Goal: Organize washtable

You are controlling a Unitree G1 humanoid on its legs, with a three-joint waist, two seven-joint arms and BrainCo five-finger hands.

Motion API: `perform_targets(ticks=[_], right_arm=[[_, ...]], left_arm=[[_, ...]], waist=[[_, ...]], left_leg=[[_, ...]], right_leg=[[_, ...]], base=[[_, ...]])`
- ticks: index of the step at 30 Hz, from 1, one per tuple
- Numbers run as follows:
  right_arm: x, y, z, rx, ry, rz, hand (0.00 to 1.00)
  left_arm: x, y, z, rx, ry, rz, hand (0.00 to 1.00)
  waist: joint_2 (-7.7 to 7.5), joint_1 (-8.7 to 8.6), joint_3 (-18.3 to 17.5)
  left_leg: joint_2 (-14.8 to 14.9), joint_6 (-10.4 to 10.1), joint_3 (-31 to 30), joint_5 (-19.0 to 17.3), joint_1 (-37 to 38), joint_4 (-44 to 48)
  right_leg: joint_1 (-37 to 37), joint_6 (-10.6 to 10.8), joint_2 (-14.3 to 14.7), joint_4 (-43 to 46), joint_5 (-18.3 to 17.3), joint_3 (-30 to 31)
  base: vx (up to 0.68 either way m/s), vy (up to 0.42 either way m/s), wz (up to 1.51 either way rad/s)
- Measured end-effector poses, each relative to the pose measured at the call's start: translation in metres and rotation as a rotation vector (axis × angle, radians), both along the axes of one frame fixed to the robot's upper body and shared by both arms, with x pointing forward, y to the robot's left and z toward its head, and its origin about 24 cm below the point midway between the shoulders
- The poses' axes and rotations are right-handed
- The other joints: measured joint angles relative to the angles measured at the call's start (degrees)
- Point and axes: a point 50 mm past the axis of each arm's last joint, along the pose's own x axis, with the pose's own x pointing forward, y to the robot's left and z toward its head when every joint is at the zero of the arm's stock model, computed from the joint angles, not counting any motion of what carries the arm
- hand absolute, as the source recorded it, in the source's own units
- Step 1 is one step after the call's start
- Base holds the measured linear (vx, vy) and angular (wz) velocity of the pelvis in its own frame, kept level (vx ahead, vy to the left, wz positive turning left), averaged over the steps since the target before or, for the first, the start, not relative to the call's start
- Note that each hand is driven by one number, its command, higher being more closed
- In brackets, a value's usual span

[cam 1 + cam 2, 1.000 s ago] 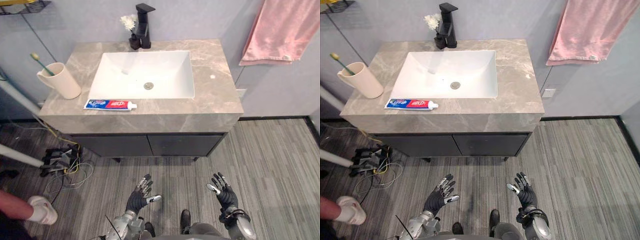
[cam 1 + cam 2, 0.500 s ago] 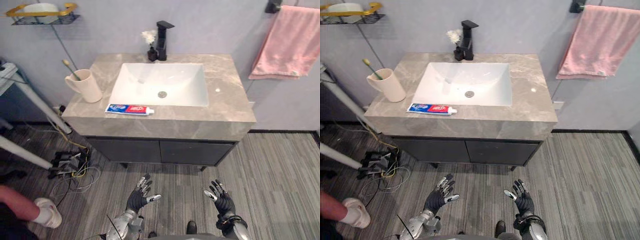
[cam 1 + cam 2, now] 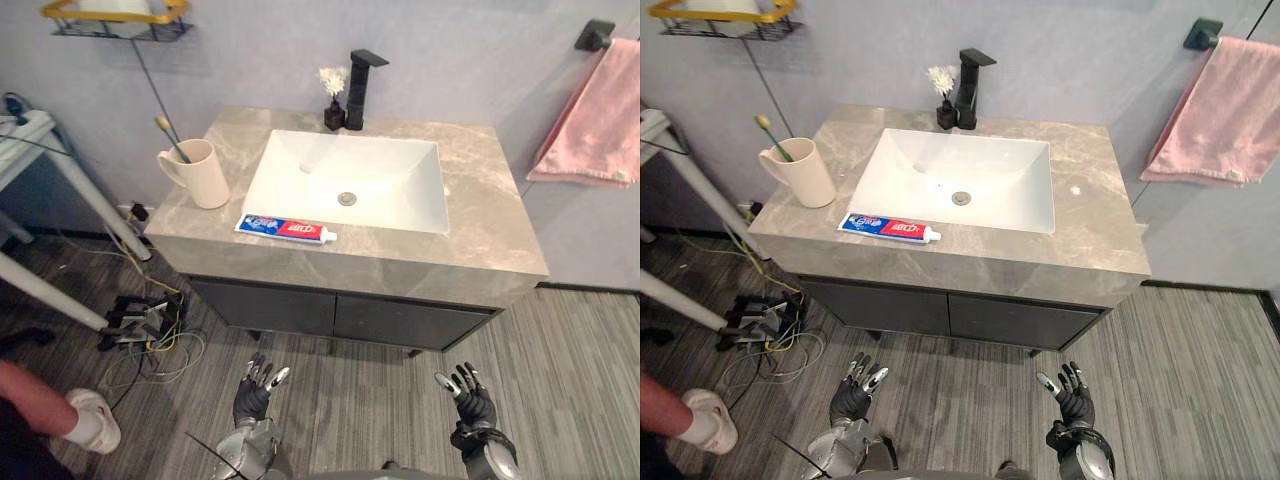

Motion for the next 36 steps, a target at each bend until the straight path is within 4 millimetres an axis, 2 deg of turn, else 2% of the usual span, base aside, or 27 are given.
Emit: perform_targets(ticks=[1,2,3,4,5,6,7,8,10,11,12,13,14,15,16,17,18,19,20,21,22,25,27,28,31,34,36], right_arm=[[0.004,0.009,0.0,0.025,-0.013,0.011,0.0],[0.007,0.011,0.002,0.029,-0.021,0.022,0.0],[0.011,0.013,0.003,0.035,-0.032,0.025,0.0],[0.017,0.015,0.006,0.04,-0.049,0.021,0.0],[0.018,0.015,0.007,0.043,-0.051,0.015,0.0],[0.025,0.018,0.01,0.056,-0.068,0.012,0.0],[0.026,0.024,0.01,0.083,-0.076,0.006,0.0],[0.027,0.025,0.01,0.09,-0.077,0.005,0.0],[0.017,0.024,0.005,0.087,-0.052,0.002,0.0],[0.016,0.023,0.005,0.083,-0.048,0.005,0.0],[0.015,0.024,0.004,0.068,-0.044,0.022,0.0],[0.013,0.023,0.003,0.054,-0.038,0.038,0.0],[0.01,0.023,0.002,0.05,-0.03,0.04,0.0],[0.001,0.018,-0.002,0.031,0.002,0.029,0.0],[-0.003,0.008,-0.004,0.007,0.019,0.021,0.0],[-0.004,0.006,-0.005,0.0,0.023,0.023,0.0],[-0.005,0.003,-0.005,-0.012,0.025,0.024,0.0],[-0.007,-0.002,-0.004,-0.026,0.025,0.014,0.0],[-0.005,-0.004,-0.004,-0.031,0.021,0.013,0.0],[-0.005,-0.004,-0.003,-0.031,0.019,0.014,0.0],[-0.007,-0.002,-0.004,-0.021,0.018,0.024,0.0],[-0.011,0.0,-0.006,-0.021,0.027,0.036,0.0],[-0.017,-0.001,-0.008,-0.03,0.047,0.037,0.0],[-0.025,-0.003,-0.011,-0.034,0.069,0.031,0.0],[-0.044,-0.007,-0.019,-0.036,0.13,0.02,0.0],[-0.051,-0.008,-0.022,-0.035,0.157,0.017,0.0],[-0.048,-0.01,-0.021,-0.046,0.151,0.025,0.0]], left_arm=[[0.001,0.004,0.001,0.016,-0.002,-0.009,0.0],[0.004,0.004,0.002,0.019,-0.011,-0.014,0.0],[0.006,0.004,0.003,0.024,-0.014,-0.029,0.0],[0.011,0.001,0.004,0.028,-0.024,-0.062,0.0],[0.015,0.0,0.006,0.03,-0.035,-0.077,0.0],[0.016,-0.002,0.004,0.026,-0.013,-0.09,0.0],[0.006,0.001,0.0,0.029,0.02,-0.09,0.0],[0.002,0.001,-0.002,0.028,0.035,-0.09,0.0],[-0.008,0.0,-0.007,0.016,0.082,-0.095,0.0],[-0.009,-0.001,-0.008,0.013,0.088,-0.095,0.0],[-0.014,0.0,-0.01,0.014,0.105,-0.09,0.0],[-0.02,0.004,-0.012,0.031,0.126,-0.087,0.0],[-0.024,0.006,-0.013,0.042,0.139,-0.088,0.0],[-0.032,0.007,-0.018,0.045,0.175,-0.089,0.0],[-0.04,0.0,-0.023,0.016,0.21,-0.077,0.0],[-0.044,-0.002,-0.025,0.005,0.223,-0.071,0.0],[-0.046,-0.003,-0.026,0.003,0.24,-0.068,0.0],[-0.047,-0.003,-0.028,0.0,0.243,-0.087,0.0],[-0.046,-0.002,-0.026,0.001,0.223,-0.111,0.0],[-0.046,-0.001,-0.026,0.003,0.221,-0.122,0.0],[-0.046,-0.001,-0.026,0.005,0.223,-0.132,0.0],[-0.046,-0.002,-0.029,0.0,0.233,-0.127,0.0],[-0.047,-0.003,-0.029,-0.006,0.232,-0.111,0.0],[-0.048,-0.005,-0.03,-0.015,0.237,-0.103,0.0],[-0.049,-0.004,-0.032,-0.024,0.25,-0.059,0.0],[-0.043,-0.006,-0.031,-0.024,0.236,-0.051,0.0],[-0.036,-0.005,-0.029,-0.018,0.212,-0.05,0.0]], waist=[[-0.27,-0.22,-0.1],[-0.68,-0.16,-0.3],[-0.09,-0.11,-0.1],[0.03,-0.21,-0.1],[1.44,-0.18,0.4],[3.58,0.04,0.8],[4.54,-0.12,1.6],[4.96,-0.21,1.8],[5.2,-0.91,2.0],[5.2,-0.92,2.0],[5.14,-0.92,2.0],[5.17,-0.88,2.0],[4.64,-0.68,1.8],[4.4,-0.23,1.9],[4.9,0.13,2.1],[4.31,0.19,2.2],[4.25,-0.16,2.2],[4.58,-0.5,2.2],[4.53,-0.12,2.3],[4.18,0.17,2.1],[3.71,0.22,1.8],[3.35,0.21,1.5],[3.46,0.25,1.4],[4.33,0.21,1.1],[4.78,0.25,0.5],[5.54,0.13,0.3],[5.98,0.19,0.2]], left_leg=[[-0.3,1.4,0.7,-5.4,-2.4,7.9],[-0.2,2.0,1.3,-7.8,-3.0,11.6],[-0.9,3.6,3.7,-11.6,-2.4,15.4],[-1.6,5.4,6.2,-13.1,-1.1,16.3],[-1.7,6.0,7.7,-13.4,-0.1,15.7],[-1.6,7.1,10.8,-13.8,3.4,12.3],[-2.5,8.3,13.9,-13.0,8.1,7.5],[-3.4,8.7,15.1,-12.5,10.4,4.6],[-6.8,10.1,17.0,-11.2,15.8,-3.2],[-7.3,10.1,17.4,-11.2,16.4,-4.2],[-8.0,10.1,18.2,-11.2,17.2,-5.3],[-8.5,10.1,18.4,-11.2,17.7,-5.2],[-9.0,10.0,18.5,-11.2,17.9,-5.0],[-10.7,9.5,18.5,-11.3,18.6,-3.4],[-9.5,9.3,17.6,-11.3,15.5,2.6],[-9.9,9.5,17.4,-11.7,14.9,2.7],[-9.9,9.4,16.8,-11.8,14.4,-1.1],[-9.2,7.8,16.0,-9.3,14.3,-8.3],[-8.3,8.2,16.0,-3.6,14.1,-11.3],[-8.6,8.2,16.0,-2.8,14.5,-12.1],[-9.0,8.3,15.7,-2.9,15.0,-12.1],[-9.3,8.7,17.3,-3.5,15.7,-11.8],[-9.3,8.3,18.0,-4.4,15.4,-11.5],[-9.1,8.6,17.8,-4.6,15.4,-11.5],[-8.9,8.1,16.0,-4.4,15.6,-11.5],[-8.5,7.2,12.3,-3.8,13.5,-10.7],[-7.6,7.4,11.0,-4.0,10.1,-7.1]], right_leg=[[0.0,0.3,-1.1,-0.1,2.3,0.4],[0.0,0.4,-1.7,0.2,3.4,0.9],[-0.6,-0.4,-3.8,2.3,5.0,2.4],[-3.7,-4.3,-5.9,7.4,7.8,2.4],[-6.2,-7.8,-6.4,10.0,10.3,2.0],[-10.9,-13.8,-6.8,16.4,14.0,1.0],[-15.4,-12.2,-6.4,26.8,9.7,0.2],[-16.7,-10.5,-5.8,31.0,7.1,-0.7],[-19.2,-9.1,-3.0,36.1,-0.7,-7.0],[-19.8,-9.2,-1.5,35.4,-2.3,-8.8],[-21.1,-10.0,1.9,32.6,-4.5,-12.2],[-21.7,-11.0,6.4,26.3,-4.4,-15.2],[-21.3,-12.7,8.8,20.4,-2.6,-16.1],[-18.4,-18.3,10.5,12.1,0.8,-18.5],[-16.3,-17.9,11.0,7.7,3.3,-16.6],[-15.2,-17.4,11.0,5.3,4.4,-16.0],[-13.7,-16.7,11.0,2.4,5.9,-15.7],[-12.7,-16.1,11.7,0.1,6.9,-16.1],[-12.6,-15.7,12.2,-0.6,7.5,-15.7],[-12.4,-15.5,12.3,-1.3,8.4,-15.1],[-10.6,-14.1,12.5,-4.0,9.6,-14.0],[-7.7,-13.2,13.3,-10.2,13.2,-12.6],[-7.1,-12.6,13.6,-12.0,13.9,-11.8],[-7.1,-12.7,13.8,-12.0,13.9,-11.8],[-6.4,-13.0,14.3,-12.0,13.0,-12.6],[-6.4,-13.0,14.3,-12.0,12.0,-15.9],[-6.9,-13.4,14.4,-11.8,11.7,-18.5]], base=[[0.28,0.465,-0.76],[0.28,0.488,-0.69],[0.26,0.539,-0.74],[0.27,0.651,-0.75],[0.25,0.653,-0.92],[0.18,0.523,-1.06],[0.22,0.483,-1.02],[0.23,0.412,-0.62],[0.27,0.365,-0.19],[0.24,0.209,-0.19],[0.25,0.135,-0.21],[0.27,0.113,-0.21],[0.32,0.073,-0.1],[0.34,0.113,-0.23],[0.3,0.107,-0.28],[0.2,0.111,-0.26],[0.11,0.068,-0.01],[0.09,0.1,0.0],[0.04,0.099,0.01],[-0.02,0.121,0.01],[-0.04,0.09,0.06],[-0.11,0.084,-0.16],[-0.11,0.082,-0.25],[-0.06,0.064,-0.06],[0.01,0.023,0.15],[0.03,0.01,0.51],[0.01,0.04,0.63]])
